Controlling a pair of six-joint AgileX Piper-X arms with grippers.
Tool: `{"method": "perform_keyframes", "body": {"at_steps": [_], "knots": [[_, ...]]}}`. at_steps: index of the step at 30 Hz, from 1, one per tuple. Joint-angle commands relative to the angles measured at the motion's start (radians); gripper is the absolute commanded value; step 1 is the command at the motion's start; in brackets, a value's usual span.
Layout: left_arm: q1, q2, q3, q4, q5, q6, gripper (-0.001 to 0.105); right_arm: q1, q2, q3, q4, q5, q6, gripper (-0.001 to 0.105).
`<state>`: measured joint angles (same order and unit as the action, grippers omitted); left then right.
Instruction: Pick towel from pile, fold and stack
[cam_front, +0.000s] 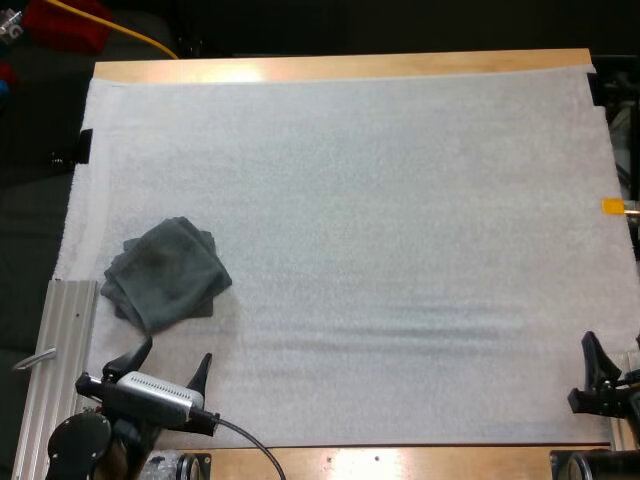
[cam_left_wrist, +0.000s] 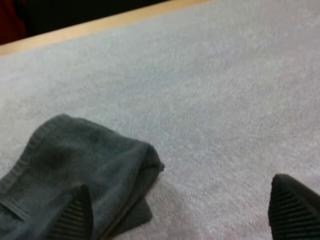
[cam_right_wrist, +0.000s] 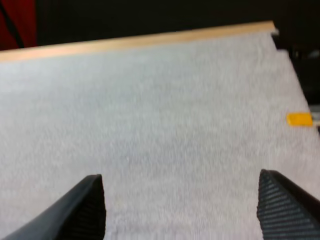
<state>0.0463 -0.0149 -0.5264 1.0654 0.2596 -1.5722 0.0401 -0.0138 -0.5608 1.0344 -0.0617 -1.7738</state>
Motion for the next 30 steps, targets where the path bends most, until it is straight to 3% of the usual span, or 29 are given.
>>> {"method": "perform_keyframes", "body": {"at_steps": [1, 30], "knots": [[-0.001, -0.137, -0.002, -0.019, -0.001, 0.000, 0.070, -0.004, -0.038, 0.007, -0.014, -0.009, -0.001, 0.063], [-0.004, -0.137, -0.002, -0.019, 0.001, 0.000, 0.070, -0.004, -0.037, 0.038, -0.012, -0.006, -0.001, 0.063]]}}
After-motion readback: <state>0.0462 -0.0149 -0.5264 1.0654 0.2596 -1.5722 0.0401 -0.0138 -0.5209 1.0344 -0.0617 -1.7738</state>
